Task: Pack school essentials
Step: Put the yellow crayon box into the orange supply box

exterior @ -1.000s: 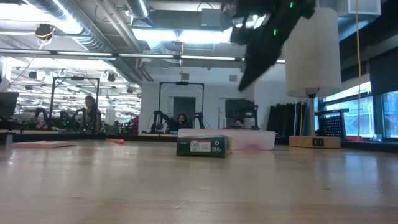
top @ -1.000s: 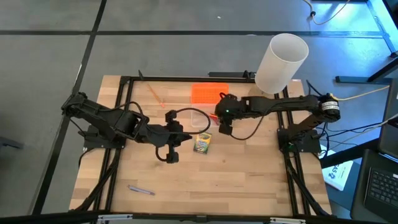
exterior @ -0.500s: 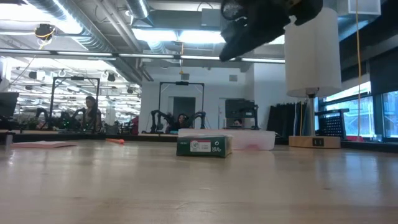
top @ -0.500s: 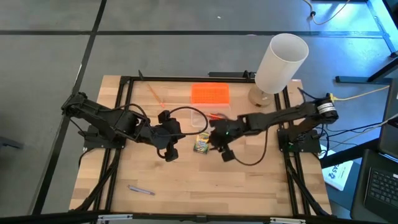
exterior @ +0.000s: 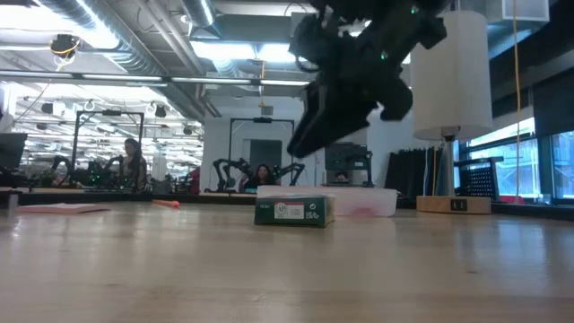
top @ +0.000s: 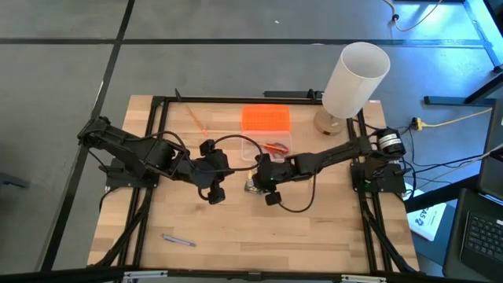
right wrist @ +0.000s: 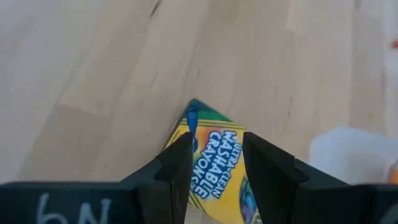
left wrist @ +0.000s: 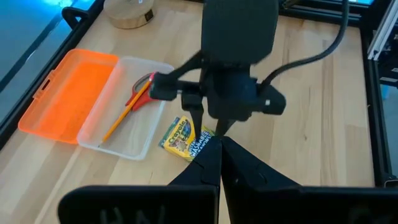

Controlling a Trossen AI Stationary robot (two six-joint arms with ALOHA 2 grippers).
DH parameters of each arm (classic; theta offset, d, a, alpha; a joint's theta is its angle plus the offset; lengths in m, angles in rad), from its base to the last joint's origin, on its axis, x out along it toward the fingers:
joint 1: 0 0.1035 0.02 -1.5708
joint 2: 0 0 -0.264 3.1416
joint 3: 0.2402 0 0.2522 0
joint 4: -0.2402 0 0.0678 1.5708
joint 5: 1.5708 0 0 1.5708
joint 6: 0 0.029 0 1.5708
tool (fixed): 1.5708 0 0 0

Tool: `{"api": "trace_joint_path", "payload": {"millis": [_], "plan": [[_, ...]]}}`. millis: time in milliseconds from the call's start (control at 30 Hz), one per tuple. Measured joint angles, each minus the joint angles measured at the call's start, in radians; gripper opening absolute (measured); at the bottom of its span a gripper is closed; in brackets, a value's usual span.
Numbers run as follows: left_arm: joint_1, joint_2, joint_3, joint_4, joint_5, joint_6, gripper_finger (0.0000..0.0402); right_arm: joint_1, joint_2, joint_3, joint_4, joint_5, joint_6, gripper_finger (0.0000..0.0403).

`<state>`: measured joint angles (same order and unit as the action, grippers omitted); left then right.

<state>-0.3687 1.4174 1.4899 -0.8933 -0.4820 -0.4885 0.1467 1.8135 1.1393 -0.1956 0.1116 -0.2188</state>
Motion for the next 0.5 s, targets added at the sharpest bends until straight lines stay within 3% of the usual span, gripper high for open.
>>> {"api": "trace_joint_path", "payload": {"millis": [500], "plan": [[0.000, 0.000, 0.000, -0.006, 0.000, 0.000, 0.0000, 0.001, 0.056, 0.000, -0.117, -0.026, 0.021, 0.0141]]}}
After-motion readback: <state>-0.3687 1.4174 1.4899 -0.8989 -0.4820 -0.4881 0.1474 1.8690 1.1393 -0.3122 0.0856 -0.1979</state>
